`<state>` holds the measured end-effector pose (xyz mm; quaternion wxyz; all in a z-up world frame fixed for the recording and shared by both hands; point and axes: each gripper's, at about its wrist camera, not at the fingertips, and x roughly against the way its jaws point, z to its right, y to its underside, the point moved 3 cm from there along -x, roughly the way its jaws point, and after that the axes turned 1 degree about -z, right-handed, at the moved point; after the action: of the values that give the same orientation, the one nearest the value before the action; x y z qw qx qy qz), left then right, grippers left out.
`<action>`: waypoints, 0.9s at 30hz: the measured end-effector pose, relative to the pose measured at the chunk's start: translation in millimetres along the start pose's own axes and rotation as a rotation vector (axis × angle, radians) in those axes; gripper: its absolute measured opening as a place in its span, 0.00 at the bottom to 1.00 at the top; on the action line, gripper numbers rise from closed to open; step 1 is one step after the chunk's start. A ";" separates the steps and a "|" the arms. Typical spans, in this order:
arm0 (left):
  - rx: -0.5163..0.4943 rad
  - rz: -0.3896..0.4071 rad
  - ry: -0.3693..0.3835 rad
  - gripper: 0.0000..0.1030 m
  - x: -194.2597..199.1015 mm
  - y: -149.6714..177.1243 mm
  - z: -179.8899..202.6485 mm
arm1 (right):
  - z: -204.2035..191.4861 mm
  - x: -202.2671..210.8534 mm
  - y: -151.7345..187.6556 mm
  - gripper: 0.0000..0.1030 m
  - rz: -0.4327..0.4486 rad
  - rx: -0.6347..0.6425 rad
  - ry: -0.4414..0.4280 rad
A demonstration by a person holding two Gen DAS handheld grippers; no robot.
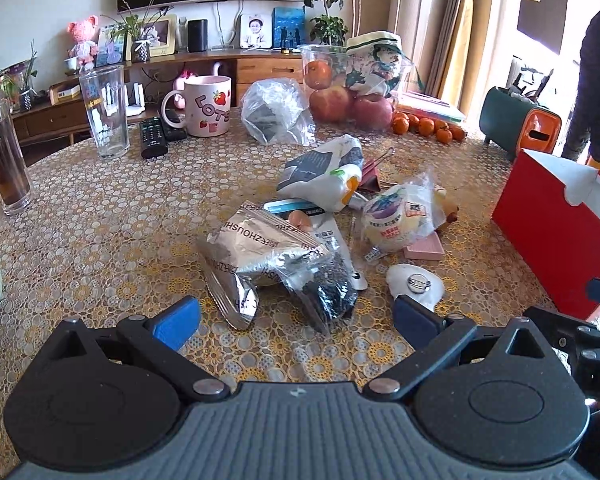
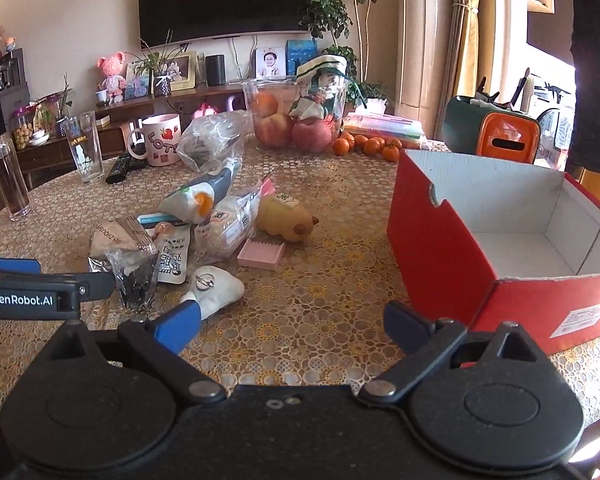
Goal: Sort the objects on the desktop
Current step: 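Reach the left tool to the silver foil bag while the right tool approaches the white tooth plush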
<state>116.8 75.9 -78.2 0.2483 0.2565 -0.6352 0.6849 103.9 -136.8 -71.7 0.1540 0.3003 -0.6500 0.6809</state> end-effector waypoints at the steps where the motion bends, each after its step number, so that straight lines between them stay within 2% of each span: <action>1: 0.005 -0.002 -0.005 1.00 -4.3 -3.6 -3.9 | -2.8 -4.5 -0.9 0.95 -0.004 0.009 -0.004; 7: 0.009 0.028 -0.037 1.00 -25.6 -30.5 -28.7 | -18.7 -28.4 -7.0 0.93 -0.019 0.053 -0.041; 12: -0.024 0.025 -0.011 1.00 -36.4 -36.6 -50.1 | -25.2 -43.6 -7.3 0.93 -0.040 0.066 -0.060; 18: -0.137 -0.019 0.004 1.00 -49.8 -27.0 -62.2 | -29.6 -55.2 -5.6 0.93 -0.058 0.089 -0.080; 24: -0.252 -0.023 0.021 1.00 -65.0 -20.2 -58.0 | -37.0 -67.3 -8.2 0.93 -0.061 0.116 -0.079; 27: -0.268 -0.035 0.026 1.00 -74.4 -18.7 -56.2 | -39.4 -75.4 -7.4 0.88 -0.073 0.128 -0.075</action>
<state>182.7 132.2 -117.3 0.3004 0.2230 -0.7133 0.5926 158.3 -83.9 -110.7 0.1349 0.3583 -0.5988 0.7034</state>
